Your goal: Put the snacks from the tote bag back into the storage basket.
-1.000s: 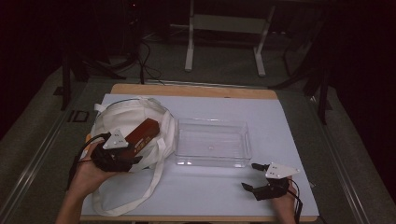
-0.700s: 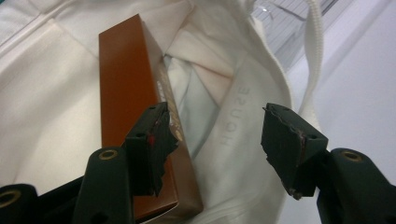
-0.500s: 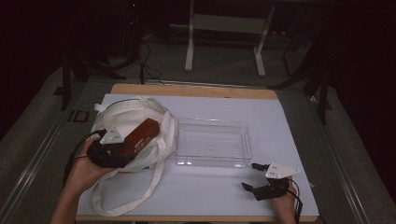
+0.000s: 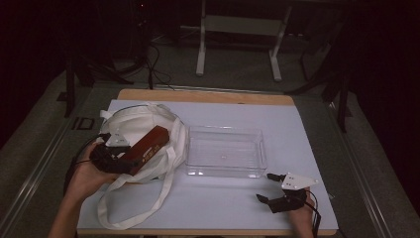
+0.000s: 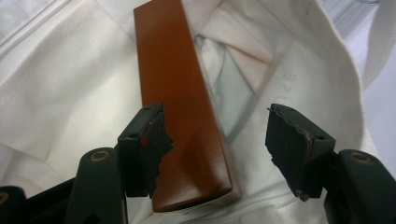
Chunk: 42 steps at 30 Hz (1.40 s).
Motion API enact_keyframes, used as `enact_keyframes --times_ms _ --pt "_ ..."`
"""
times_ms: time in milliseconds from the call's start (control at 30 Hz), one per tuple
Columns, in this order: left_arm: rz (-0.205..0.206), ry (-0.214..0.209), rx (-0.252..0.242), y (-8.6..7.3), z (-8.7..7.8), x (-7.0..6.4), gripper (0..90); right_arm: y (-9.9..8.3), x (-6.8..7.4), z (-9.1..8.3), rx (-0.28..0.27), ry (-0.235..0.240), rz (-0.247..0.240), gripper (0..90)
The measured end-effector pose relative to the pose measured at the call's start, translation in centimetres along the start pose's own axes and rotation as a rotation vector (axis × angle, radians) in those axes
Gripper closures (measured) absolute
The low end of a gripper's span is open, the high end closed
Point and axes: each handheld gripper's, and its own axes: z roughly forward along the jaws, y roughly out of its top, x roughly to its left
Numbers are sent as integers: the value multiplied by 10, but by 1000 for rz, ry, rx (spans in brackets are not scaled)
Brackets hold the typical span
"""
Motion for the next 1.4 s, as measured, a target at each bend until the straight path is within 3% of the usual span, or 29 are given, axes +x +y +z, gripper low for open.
enact_keyframes --times_ms 533,933,1400 --pt "-36 1 80 1 9 12 374 0 0 0 0 0 -1 144" --pt "-63 -41 167 3 21 19 361 0 0 0 0 2 0 144" --pt "-124 -84 241 3 31 26 351 0 0 0 3 5 0 144"
